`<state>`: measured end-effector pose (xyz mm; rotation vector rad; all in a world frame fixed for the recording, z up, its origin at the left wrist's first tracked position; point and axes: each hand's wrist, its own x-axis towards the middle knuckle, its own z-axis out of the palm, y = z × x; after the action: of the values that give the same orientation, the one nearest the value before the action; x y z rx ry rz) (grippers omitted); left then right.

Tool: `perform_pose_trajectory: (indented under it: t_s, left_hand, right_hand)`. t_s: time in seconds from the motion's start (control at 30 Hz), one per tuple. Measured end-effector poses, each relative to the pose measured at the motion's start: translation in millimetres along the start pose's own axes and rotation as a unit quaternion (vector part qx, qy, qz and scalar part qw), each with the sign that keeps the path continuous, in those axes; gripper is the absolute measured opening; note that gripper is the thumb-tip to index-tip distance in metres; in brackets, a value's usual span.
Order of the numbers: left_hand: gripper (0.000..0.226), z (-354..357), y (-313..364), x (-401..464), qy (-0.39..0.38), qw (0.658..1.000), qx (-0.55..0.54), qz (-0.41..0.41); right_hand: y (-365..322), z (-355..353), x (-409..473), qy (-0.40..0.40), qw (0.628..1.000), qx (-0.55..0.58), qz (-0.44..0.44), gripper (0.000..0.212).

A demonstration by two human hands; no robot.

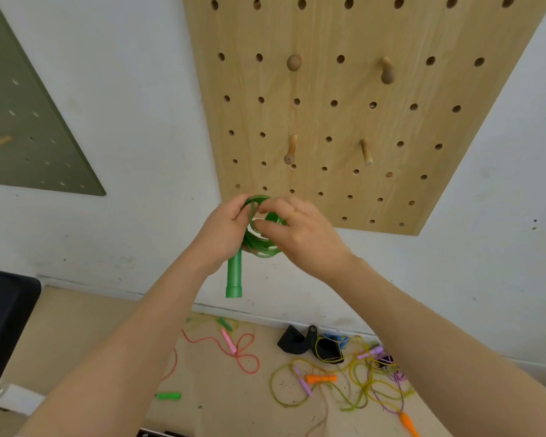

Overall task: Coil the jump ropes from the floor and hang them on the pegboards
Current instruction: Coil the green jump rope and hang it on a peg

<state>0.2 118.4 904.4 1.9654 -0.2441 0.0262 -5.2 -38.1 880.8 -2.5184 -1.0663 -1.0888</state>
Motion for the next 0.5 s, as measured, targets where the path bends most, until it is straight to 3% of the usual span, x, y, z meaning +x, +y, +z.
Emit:
perform_pose_trajectory:
  t_s: [0.07, 0.13, 0.2, 0.3, 0.37, 0.43, 0.5]
  left_hand:
    - [0.025, -9, -1, -3, 0.001, 1.0, 0.008, 0.027]
    - [0.025, -16, -3, -4, -0.002, 0.999, 0.024, 0.042]
    - [0.026, -22, -5, -3, -0.006, 0.998, 0.047, 0.052]
    - [0.026, -33, -6, 1, -0.018, 0.997, 0.049, 0.061]
    - [0.026, -42, -6, 3, -0.019, 0.997, 0.038, 0.061]
    - [0.024, -52, -4, 6, -0.035, 0.996, 0.039, 0.073]
    - [0.023, -57, -3, 7, -0.064, 0.993, 0.049, 0.092]
  right_hand:
    - [-2, 8, -3, 0.01, 0.997, -0.042, 0.061, 0.019]
    - [-6, 11, -1, 0.01, 0.989, 0.014, 0.144, 0.026]
    - [-21, 14, 10, 0.041, 0.97, 0.114, 0.212, 0.017]
    - [-47, 12, 36, 0.075, 0.861, 0.362, 0.35, 0.047]
    - [-46, 8, 48, 0.029, 0.786, 0.484, 0.383, 0.062]
    - [-41, 5, 53, -0.062, 0.716, 0.582, 0.381, 0.044]
    - [-39, 6, 54, -0.094, 0.701, 0.611, 0.356, 0.019]
